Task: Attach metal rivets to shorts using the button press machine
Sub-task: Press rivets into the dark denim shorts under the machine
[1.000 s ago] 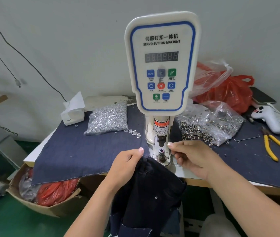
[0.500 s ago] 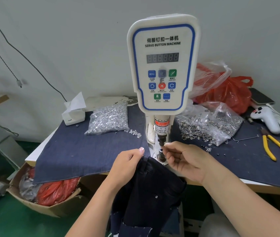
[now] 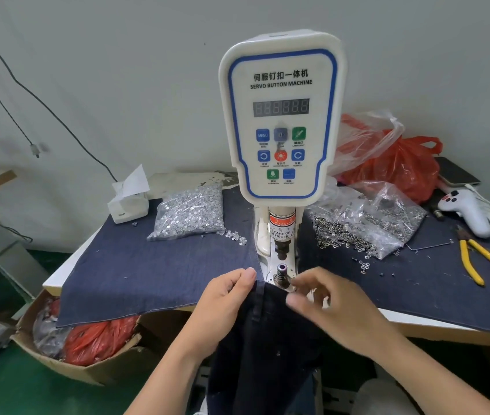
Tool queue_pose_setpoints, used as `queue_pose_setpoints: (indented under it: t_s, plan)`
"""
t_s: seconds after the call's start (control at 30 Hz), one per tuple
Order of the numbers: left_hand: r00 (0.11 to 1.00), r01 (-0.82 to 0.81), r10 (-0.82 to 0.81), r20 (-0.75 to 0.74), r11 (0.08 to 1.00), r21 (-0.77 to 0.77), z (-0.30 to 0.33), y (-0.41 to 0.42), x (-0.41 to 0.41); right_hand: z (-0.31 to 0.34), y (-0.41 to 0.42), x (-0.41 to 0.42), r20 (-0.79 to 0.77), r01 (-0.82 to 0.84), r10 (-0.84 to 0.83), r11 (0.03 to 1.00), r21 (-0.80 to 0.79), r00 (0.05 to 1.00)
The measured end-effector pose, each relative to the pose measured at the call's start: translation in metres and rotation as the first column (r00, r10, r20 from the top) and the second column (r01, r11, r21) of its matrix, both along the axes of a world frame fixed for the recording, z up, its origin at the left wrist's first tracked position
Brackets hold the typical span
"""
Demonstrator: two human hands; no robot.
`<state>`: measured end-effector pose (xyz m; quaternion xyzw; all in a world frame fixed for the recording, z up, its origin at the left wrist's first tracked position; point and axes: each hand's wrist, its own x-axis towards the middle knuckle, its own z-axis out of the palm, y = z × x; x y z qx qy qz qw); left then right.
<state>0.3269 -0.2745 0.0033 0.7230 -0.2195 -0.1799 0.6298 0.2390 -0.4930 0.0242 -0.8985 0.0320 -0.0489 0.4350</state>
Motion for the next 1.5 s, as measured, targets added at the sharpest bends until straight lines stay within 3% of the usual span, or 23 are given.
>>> queue_pose_setpoints:
  t_s: [0.03, 0.1, 0.2, 0.3, 0.37, 0.67, 0.87, 0.97, 1.13, 1.23, 1.5]
  plan:
    - [0.997, 0.026, -0.030, -0.065, 0.997, -0.066, 0.000, -0.002, -0.004, -0.004, -0.002, -0.003, -0.022, -0.077, 0.075, 0.989, -0.124, 0.997]
    - [0.992, 0.024, -0.038, -0.123, 0.993, -0.114, 0.003, -0.004, -0.006, -0.006, -0.010, -0.004, -0.038, -0.168, 0.164, 0.975, -0.146, 0.986]
    - [0.987, -0.130, 0.110, 0.117, 0.976, 0.175, 0.009, -0.011, 0.010, -0.002, -0.027, 0.005, 0.045, -0.158, 0.153, 0.976, 0.147, 0.987]
    - [0.905, -0.399, 0.309, 0.293, 0.855, 0.331, 0.008, -0.018, 0.041, -0.003, -0.036, 0.019, -0.022, -0.081, 0.099, 0.903, 0.422, 0.995]
    - [0.846, -0.515, 0.368, 0.386, 0.753, 0.410, 0.004, -0.022, 0.062, -0.007, -0.037, 0.024, -0.057, -0.057, 0.100, 0.861, 0.505, 0.993]
    - [0.755, -0.649, 0.416, 0.507, 0.584, 0.487, -0.005, -0.048, 0.100, -0.015, -0.044, 0.031, -0.050, -0.073, 0.106, 0.893, 0.445, 0.993]
    - [0.739, -0.661, 0.403, 0.539, 0.590, 0.464, -0.010, -0.045, 0.100, -0.017, -0.045, 0.032, -0.034, -0.089, 0.113, 0.904, 0.418, 0.993]
    - [0.741, -0.640, 0.352, 0.572, 0.625, 0.446, -0.012, -0.044, 0.100, -0.017, -0.045, 0.032, -0.032, -0.085, 0.109, 0.900, 0.428, 0.994]
    - [0.749, -0.613, 0.238, 0.618, 0.604, 0.509, -0.010, -0.045, 0.101, -0.017, -0.044, 0.033, -0.039, -0.072, 0.099, 0.895, 0.441, 0.994]
    - [0.748, -0.596, 0.232, 0.622, 0.647, 0.475, -0.011, -0.045, 0.103, -0.017, -0.044, 0.032, -0.037, -0.072, 0.099, 0.891, 0.448, 0.994]
    - [0.796, -0.565, 0.385, 0.466, 0.748, 0.347, -0.008, -0.038, 0.094, -0.017, -0.044, 0.032, -0.065, -0.054, 0.096, 0.880, 0.471, 0.993]
